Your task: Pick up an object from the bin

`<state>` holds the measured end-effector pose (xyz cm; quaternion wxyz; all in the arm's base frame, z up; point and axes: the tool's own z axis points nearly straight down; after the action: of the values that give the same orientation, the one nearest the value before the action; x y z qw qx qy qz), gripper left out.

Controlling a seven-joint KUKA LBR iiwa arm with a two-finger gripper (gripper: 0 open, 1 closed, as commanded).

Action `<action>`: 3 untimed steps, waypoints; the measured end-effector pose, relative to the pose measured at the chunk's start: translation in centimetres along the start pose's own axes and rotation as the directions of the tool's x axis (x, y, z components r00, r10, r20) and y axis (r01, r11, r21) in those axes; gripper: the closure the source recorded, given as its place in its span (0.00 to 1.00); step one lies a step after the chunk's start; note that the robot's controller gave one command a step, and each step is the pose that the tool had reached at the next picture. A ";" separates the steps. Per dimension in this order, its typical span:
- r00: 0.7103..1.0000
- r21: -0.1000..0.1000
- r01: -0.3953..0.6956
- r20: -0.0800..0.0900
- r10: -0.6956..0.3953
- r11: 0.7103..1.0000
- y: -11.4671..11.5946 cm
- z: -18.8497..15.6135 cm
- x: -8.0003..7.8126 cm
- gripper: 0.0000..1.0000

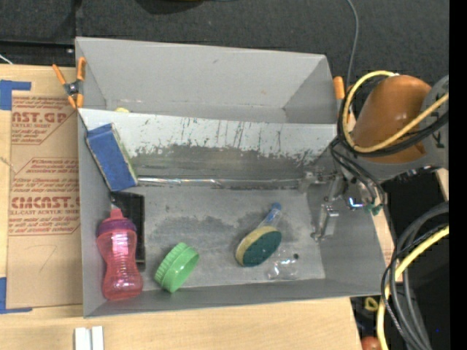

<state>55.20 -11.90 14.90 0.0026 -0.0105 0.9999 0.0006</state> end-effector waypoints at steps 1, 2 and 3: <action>0.997 0.001 0.078 0.007 -0.078 0.997 2.7 -6.9 0.0 0.00; 1.000 -0.001 -0.003 -0.001 0.003 1.000 4.6 4.5 1.0 0.00; 0.998 0.001 0.063 0.002 -0.063 0.998 5.0 6.5 1.9 0.00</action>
Offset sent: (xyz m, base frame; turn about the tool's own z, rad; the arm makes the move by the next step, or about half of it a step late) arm -0.0145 0.0513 -0.0790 0.0263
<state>53.25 -6.93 8.39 0.0034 -0.0423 0.9991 0.0000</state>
